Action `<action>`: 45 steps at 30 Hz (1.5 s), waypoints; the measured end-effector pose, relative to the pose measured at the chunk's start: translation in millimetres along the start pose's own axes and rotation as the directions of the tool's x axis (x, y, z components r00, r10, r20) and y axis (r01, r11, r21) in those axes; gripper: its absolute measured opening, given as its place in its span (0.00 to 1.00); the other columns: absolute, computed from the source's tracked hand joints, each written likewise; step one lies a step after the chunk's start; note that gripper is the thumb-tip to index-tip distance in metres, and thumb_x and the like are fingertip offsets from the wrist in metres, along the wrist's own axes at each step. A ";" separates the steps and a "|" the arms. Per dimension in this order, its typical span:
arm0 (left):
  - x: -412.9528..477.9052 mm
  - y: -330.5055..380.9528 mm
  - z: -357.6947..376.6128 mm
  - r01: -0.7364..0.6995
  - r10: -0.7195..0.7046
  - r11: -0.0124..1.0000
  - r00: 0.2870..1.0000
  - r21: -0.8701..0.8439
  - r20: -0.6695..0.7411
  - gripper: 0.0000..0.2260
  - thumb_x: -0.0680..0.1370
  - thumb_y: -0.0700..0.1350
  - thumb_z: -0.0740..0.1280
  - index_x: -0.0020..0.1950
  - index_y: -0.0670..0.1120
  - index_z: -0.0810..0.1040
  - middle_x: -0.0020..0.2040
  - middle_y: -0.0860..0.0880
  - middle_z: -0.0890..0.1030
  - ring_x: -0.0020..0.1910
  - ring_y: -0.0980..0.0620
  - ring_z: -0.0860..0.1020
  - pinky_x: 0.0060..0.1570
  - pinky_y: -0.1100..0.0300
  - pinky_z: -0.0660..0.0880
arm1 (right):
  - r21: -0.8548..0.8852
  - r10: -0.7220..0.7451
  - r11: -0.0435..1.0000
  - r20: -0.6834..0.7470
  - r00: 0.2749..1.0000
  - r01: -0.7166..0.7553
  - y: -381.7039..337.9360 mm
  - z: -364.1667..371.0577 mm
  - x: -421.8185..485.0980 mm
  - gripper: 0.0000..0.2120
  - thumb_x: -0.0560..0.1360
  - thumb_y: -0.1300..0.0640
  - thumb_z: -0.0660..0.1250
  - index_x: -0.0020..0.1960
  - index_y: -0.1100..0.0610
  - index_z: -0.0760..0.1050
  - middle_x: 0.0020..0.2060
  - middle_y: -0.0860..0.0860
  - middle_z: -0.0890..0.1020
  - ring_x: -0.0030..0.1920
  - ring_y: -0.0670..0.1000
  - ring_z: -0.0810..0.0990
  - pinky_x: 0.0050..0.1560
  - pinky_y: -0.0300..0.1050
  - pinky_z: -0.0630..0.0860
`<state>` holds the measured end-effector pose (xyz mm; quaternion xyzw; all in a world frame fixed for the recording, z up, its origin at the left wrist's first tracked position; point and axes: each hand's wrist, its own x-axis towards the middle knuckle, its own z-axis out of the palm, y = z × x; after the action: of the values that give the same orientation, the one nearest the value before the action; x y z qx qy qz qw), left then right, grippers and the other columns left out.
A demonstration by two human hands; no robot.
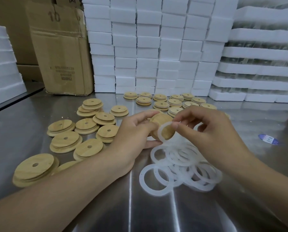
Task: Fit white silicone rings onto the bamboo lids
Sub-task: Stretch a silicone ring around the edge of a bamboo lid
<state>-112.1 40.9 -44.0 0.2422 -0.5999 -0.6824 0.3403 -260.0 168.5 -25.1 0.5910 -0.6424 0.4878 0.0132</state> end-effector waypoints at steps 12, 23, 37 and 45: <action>-3.0 -10.1 -1.0 -0.201 0.168 0.934 0.977 0.294 0.134 0.21 0.77 0.35 0.77 0.67 0.52 0.84 0.57 0.55 0.89 0.54 0.55 0.88 0.59 0.55 0.84 | -0.010 0.086 0.996 -0.020 0.996 -0.086 22.7 6.2 1.1 0.06 0.77 0.50 0.76 0.43 0.45 0.81 0.41 0.40 0.86 0.46 0.44 0.84 0.44 0.33 0.75; -2.9 -11.5 -2.6 -0.250 0.247 0.925 0.968 0.287 0.047 0.13 0.83 0.40 0.72 0.63 0.54 0.87 0.55 0.55 0.89 0.56 0.54 0.87 0.63 0.51 0.80 | 0.008 0.089 0.996 -0.012 0.996 -0.089 23.3 5.4 2.0 0.05 0.81 0.52 0.73 0.46 0.47 0.82 0.43 0.40 0.86 0.48 0.43 0.85 0.49 0.40 0.78; -1.1 -12.1 -1.9 -0.181 0.191 0.963 0.981 0.201 -0.031 0.02 0.81 0.41 0.74 0.52 0.46 0.86 0.46 0.46 0.90 0.51 0.46 0.88 0.58 0.48 0.84 | -0.003 0.143 0.990 0.075 0.987 -0.143 26.0 -4.3 6.4 0.05 0.81 0.53 0.73 0.46 0.49 0.83 0.44 0.44 0.87 0.47 0.46 0.85 0.55 0.50 0.81; 1.1 -8.7 -2.8 -0.065 0.067 0.991 0.998 0.116 -0.014 0.03 0.81 0.39 0.73 0.53 0.43 0.86 0.47 0.44 0.90 0.51 0.47 0.89 0.55 0.56 0.85 | 0.028 0.149 0.988 0.139 0.979 -0.154 33.3 -14.2 12.4 0.06 0.79 0.52 0.74 0.45 0.53 0.85 0.43 0.47 0.87 0.47 0.52 0.86 0.60 0.56 0.81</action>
<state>-112.3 38.7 -53.0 0.2476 -0.6429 -0.6328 0.3535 -297.3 162.6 -30.7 0.5723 -0.6754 0.4583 -0.0793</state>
